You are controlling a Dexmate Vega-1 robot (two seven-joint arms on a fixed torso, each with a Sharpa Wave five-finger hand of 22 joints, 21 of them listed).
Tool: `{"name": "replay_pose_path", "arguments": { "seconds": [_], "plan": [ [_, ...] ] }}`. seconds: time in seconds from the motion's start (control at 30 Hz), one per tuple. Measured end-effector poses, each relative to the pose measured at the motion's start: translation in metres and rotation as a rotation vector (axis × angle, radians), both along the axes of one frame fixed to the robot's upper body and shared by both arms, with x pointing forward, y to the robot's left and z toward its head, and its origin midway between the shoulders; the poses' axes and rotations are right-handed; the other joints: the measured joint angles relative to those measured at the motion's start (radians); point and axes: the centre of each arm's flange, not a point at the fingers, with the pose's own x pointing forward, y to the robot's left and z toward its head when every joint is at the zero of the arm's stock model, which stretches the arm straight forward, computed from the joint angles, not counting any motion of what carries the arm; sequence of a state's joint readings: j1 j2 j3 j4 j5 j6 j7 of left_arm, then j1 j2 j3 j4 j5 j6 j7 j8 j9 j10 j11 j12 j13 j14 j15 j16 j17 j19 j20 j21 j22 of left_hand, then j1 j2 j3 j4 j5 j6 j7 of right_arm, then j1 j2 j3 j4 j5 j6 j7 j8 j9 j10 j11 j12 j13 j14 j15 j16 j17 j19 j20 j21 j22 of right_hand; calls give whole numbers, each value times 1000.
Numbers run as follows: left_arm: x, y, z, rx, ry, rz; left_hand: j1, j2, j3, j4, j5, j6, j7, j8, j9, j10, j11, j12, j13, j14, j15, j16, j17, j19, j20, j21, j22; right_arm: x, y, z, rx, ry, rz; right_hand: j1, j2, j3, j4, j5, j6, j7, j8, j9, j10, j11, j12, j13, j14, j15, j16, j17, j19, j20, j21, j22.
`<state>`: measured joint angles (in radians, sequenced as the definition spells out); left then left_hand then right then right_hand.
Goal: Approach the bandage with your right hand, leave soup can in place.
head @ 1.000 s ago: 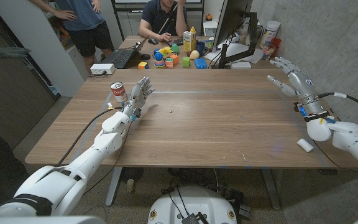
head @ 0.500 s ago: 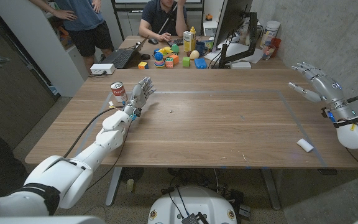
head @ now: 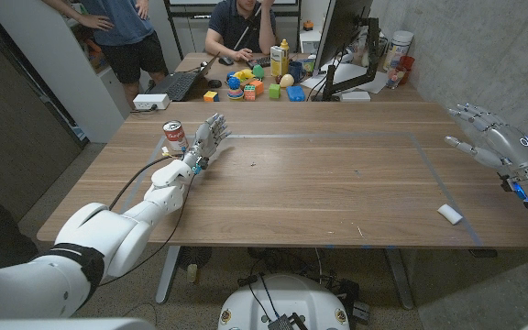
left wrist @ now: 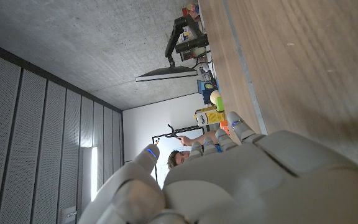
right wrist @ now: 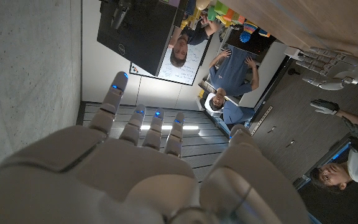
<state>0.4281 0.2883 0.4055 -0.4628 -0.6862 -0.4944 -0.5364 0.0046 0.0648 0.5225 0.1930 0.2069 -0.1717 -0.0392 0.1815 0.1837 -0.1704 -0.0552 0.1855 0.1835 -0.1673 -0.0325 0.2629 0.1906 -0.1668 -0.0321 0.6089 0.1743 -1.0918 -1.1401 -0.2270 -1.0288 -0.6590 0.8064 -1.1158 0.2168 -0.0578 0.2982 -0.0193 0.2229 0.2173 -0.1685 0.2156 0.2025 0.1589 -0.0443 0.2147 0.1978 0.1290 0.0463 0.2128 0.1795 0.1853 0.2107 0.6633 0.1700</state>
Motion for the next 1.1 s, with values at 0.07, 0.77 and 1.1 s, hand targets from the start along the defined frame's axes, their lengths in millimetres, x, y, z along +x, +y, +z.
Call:
{"name": "replay_pose_path", "arguments": {
  "seconds": [0.07, 0.77, 1.1],
  "plan": [
    [1, 0, 1, 3, 3, -2, 0, 0, 0, 0, 0, 0, 0, 0, 0, 0, 0, 0, 0, 0, 0, 0, 0, 0, 0, -6, 0, -3, 3, -4, -8, 12, 10, 0, 0, -2, -2, -5, 3, -5, -2, 0, 3, -3, 0, 0, 0, 0, 0, 0, 3, 3, -1, 0],
    [0, 6, 8, 16, -6, -14, 0, 0, 0, 0, 0, 0, 0, 0, 0, 0, 0, 0, 0, 0, 0, 0, 0, 0, 0, -10, 0, -12, 25, -43, -94, 114, 25, 4, -4, -7, -7, -12, 52, -23, 10, 0, 30, -5, 10, 0, 20, -2, 0, 0, 50, 4, -13, 0],
    [-2, 8, 15, 27, -24, -20, 0, 0, 0, 0, 0, 0, 0, 0, 0, 0, 0, 0, 0, 0, 0, 0, 0, 0, 0, -14, 0, -12, 20, -61, -72, 131, 1, 14, -4, -7, -7, -12, 47, -21, 6, 0, 30, -5, 10, 0, 27, -5, 0, 0, 65, 8, -21, 0]
  ]
}}
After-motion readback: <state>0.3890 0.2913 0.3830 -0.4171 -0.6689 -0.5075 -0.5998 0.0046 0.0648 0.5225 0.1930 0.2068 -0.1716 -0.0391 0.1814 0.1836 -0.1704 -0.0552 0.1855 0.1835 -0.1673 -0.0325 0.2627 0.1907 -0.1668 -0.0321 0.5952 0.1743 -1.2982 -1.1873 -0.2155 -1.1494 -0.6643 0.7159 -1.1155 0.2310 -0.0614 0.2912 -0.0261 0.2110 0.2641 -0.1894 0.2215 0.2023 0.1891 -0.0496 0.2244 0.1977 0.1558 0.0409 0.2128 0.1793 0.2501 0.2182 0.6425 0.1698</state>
